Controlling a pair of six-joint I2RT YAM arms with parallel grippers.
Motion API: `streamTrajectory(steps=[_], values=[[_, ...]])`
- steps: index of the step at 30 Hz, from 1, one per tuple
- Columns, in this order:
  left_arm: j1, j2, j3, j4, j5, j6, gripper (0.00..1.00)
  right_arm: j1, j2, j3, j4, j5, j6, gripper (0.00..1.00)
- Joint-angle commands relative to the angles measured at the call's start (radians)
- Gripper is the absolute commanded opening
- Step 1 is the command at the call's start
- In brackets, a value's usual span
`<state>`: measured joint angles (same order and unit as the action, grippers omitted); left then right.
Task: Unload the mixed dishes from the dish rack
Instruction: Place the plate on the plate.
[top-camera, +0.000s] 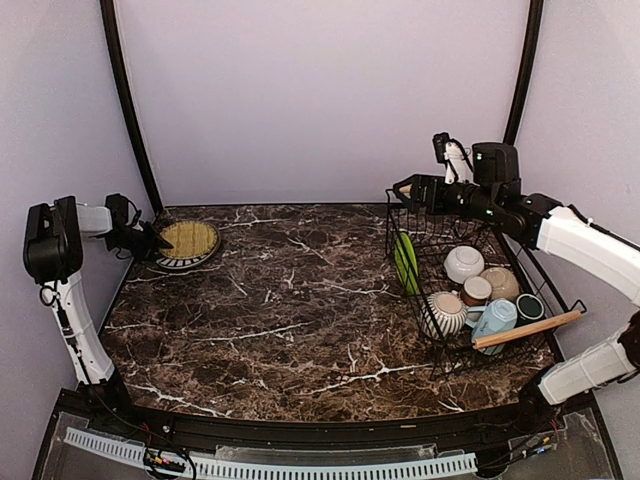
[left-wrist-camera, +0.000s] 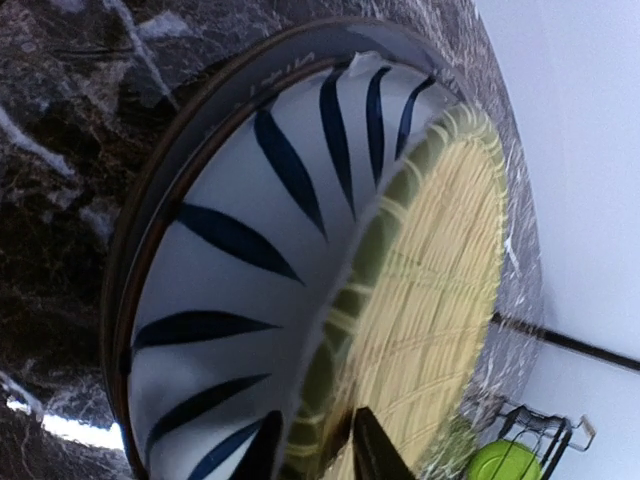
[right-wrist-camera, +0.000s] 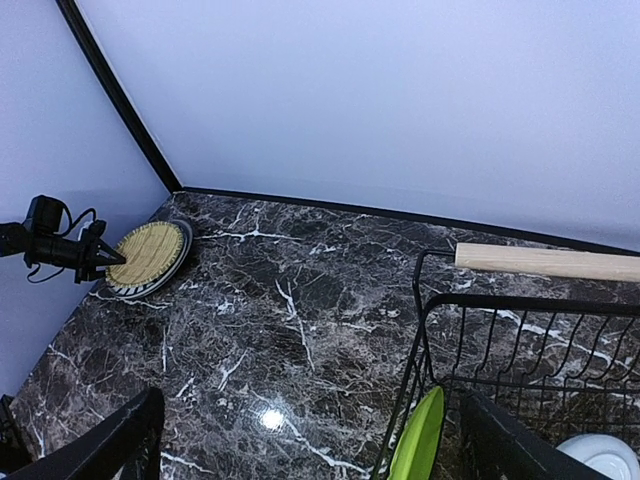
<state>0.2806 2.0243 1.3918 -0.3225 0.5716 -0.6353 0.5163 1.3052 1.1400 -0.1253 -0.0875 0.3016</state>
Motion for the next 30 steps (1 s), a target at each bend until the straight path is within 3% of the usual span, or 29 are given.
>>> streamTrajectory(steps=[1, 6, 9, 15, 22, 27, 30], values=[[-0.014, -0.001, 0.027, -0.061, -0.001, 0.022, 0.34, -0.007, -0.035, -0.014, 0.031, -0.007, 0.010, 0.99], [-0.016, -0.036, 0.086, -0.162, -0.079, 0.085, 0.63, -0.007, -0.028, 0.007, -0.044, 0.043, -0.025, 0.99], [-0.016, -0.095, 0.084, -0.192, -0.160, 0.104, 0.74, -0.007, -0.020, 0.012, -0.088, 0.073, -0.041, 0.99], [-0.018, -0.194, 0.067, -0.198, -0.258, 0.119, 0.81, -0.007, 0.025, 0.037, -0.190, 0.160, -0.058, 0.99], [-0.055, -0.276, 0.028, -0.126, -0.196, 0.137, 0.82, -0.007, 0.117, 0.085, -0.301, 0.247, -0.033, 0.99], [-0.142, -0.297, 0.035, -0.121, -0.193, 0.167, 0.82, -0.010, 0.157, 0.084, -0.308, 0.214, -0.007, 0.83], [-0.193, -0.305, 0.038, -0.120, -0.187, 0.182, 0.82, -0.013, 0.193, 0.091, -0.308, 0.207, 0.001, 0.68]])
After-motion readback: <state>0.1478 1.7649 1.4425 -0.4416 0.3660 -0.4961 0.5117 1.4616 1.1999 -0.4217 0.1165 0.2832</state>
